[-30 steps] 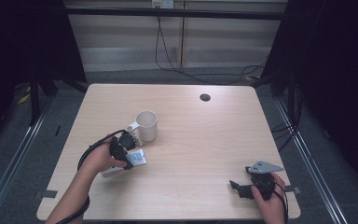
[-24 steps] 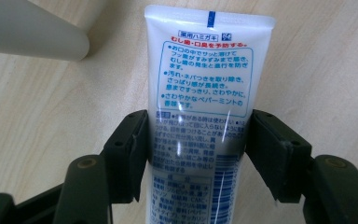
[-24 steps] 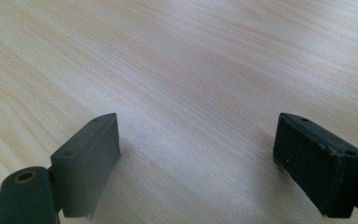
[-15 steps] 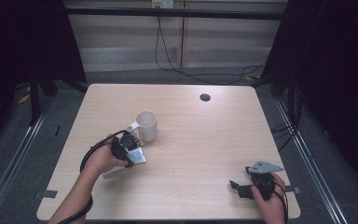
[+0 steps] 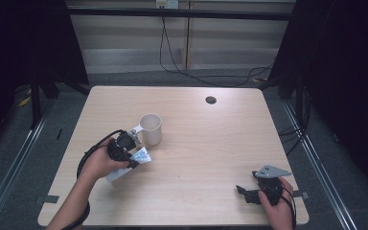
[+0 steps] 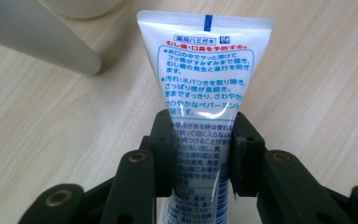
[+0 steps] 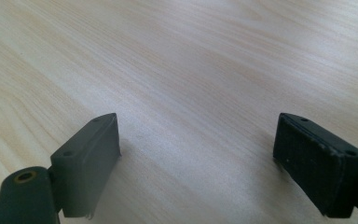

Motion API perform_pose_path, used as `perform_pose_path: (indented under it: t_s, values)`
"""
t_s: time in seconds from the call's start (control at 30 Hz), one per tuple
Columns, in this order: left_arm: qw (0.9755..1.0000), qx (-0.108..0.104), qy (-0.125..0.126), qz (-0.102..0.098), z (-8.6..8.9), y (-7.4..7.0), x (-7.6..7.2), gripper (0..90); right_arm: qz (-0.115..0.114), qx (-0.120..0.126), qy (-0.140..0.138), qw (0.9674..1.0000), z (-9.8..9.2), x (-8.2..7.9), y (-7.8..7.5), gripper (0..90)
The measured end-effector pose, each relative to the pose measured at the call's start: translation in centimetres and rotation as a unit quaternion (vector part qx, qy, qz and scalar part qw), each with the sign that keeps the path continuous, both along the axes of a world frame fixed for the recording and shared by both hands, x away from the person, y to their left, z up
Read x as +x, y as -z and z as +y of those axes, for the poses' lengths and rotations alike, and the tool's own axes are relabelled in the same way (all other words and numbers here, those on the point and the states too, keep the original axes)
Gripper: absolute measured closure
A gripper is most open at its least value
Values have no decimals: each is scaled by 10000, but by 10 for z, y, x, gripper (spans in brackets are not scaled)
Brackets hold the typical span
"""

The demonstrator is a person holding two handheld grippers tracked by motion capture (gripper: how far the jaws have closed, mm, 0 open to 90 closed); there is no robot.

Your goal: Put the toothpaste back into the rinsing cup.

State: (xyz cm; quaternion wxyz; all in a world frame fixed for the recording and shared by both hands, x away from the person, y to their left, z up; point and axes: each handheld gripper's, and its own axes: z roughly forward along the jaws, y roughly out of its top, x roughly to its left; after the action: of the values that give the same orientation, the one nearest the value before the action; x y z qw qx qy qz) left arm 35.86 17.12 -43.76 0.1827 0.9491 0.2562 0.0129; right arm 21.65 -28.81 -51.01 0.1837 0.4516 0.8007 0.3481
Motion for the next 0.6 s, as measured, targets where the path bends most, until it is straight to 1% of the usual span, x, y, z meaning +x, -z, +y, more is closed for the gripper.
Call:
perform_pose_path:
  t_s: [0.03,0.1,0.13,0.2,0.23,0.27,0.33,0.37,0.47,0.53,0.6]
  values:
    - [10000,-86,-14,19,2,-2,0,674,1,-1,1,10000,0,0,0,140]
    - [9996,-284,-65,-9,5,-5,-1,674,0,0,1,10000,0,0,0,140]
    - [9993,-353,-106,-2,6,-6,-2,674,0,0,1,10000,0,0,0,140]
    - [9987,-503,-116,-58,8,-10,-2,674,0,-2,1,10000,0,0,0,140]
    - [9984,-539,-133,-80,9,-10,-2,674,0,-2,1,10000,0,0,0,140]
    - [9979,-618,-167,-70,10,-12,-2,674,0,-1,2,10000,0,0,0,140]
    - [9973,-698,-197,-132,10,-15,-3,674,0,-1,3,10000,0,0,0,140]
    - [9972,-705,-201,-158,10,-17,-3,674,0,1,2,10000,0,0,0,140]
    - [9955,-876,-268,-229,10,-21,-3,674,0,0,1,10000,0,0,0,140]
    - [9951,-916,-272,-266,9,-24,-3,674,0,-3,2,10000,0,0,0,140]
    - [9941,-1004,-289,-304,9,-28,-3,674,0,-1,3,10000,0,0,0,140]
